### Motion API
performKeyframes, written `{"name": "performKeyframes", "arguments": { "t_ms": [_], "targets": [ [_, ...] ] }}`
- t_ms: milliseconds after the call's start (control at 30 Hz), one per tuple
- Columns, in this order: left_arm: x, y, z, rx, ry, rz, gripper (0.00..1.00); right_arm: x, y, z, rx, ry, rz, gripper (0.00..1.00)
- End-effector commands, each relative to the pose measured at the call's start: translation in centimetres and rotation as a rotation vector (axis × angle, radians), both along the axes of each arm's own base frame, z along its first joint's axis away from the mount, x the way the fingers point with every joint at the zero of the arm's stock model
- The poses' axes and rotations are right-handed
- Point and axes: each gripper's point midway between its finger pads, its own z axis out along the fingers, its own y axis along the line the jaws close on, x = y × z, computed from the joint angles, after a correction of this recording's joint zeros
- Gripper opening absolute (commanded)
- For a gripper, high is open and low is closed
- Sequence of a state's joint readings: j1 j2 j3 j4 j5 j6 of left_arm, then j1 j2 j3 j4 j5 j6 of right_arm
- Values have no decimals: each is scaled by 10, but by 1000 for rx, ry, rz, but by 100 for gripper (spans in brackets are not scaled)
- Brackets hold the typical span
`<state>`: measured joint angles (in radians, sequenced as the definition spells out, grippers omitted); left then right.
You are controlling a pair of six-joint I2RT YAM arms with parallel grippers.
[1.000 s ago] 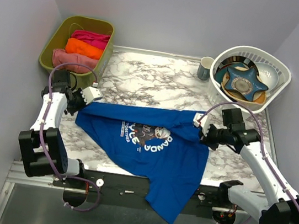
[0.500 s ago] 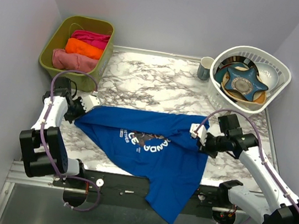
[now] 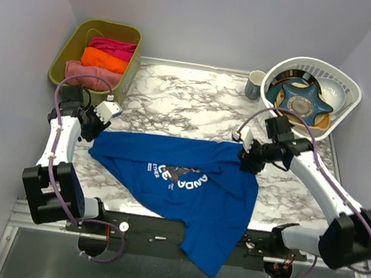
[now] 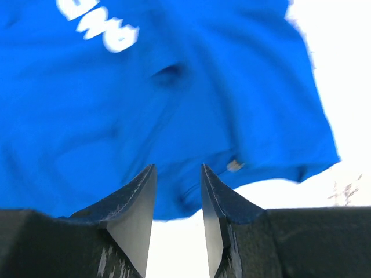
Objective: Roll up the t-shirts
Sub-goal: Fold the T-shirt at the center of the board.
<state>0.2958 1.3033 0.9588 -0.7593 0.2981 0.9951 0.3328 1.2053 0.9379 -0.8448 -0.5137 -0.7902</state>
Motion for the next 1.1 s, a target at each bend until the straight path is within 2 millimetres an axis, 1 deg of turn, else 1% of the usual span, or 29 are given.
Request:
{"name": "performKeyframes", "arguments": {
  "t_ms": [0,33,100,133,167,200,233,300,333,400,433,467,500,533,567,600,667,733,867,1000,1067],
  "targets": [
    [28,-14,1,-126,-64,103,44,61,13,-7,3,-57,-76,45],
    [27,-16,-5,-146,-57,132,43,65,16,-7,10,-59,-63,45],
    [30,-21,-9,-164,-62,132,41,74,25,-3,37,-70,-21,45],
    [30,-26,-14,-181,-49,147,40,76,29,-9,37,-47,-10,45],
    [31,-28,-17,-188,-43,154,38,77,33,-12,43,-31,5,45],
    [31,-30,-19,-196,-39,159,38,77,39,-7,56,-23,38,45],
    [31,-33,-24,-204,-22,163,35,76,43,-17,49,14,55,45],
    [32,-35,-26,-224,-14,193,34,72,52,-22,39,35,98,45],
    [32,-36,-25,-232,-16,199,33,73,54,-24,31,34,105,45],
    [32,-38,-23,-249,-21,215,33,66,66,-31,32,57,153,46],
    [31,-39,-21,-254,-25,221,33,63,72,-26,53,67,187,50],
    [31,-40,-21,-261,-24,225,33,57,75,-29,66,104,217,52],
    [30,-41,-20,-267,-25,232,33,46,78,-29,81,142,259,54],
    [30,-42,-17,-270,-33,232,34,41,78,-29,80,158,284,58],
    [29,-42,-16,-270,-37,237,34,38,80,-29,76,167,318,59],
    [29,-43,-14,-272,-40,238,35,30,76,-36,57,189,365,61],
    [29,-43,-9,-280,-56,245,36,24,74,-45,37,195,387,64],
    [28,-44,-5,-285,-61,252,36,23,74,-50,25,173,420,66],
    [26,-45,-3,-289,-67,255,36,14,79,-59,-8,160,514,67],
    [27,-45,-2,-291,-69,261,36,14,85,-69,-34,124,564,68],
    [26,-45,-2,-292,-66,261,36,10,87,-74,-46,132,590,68]
  ]
}}
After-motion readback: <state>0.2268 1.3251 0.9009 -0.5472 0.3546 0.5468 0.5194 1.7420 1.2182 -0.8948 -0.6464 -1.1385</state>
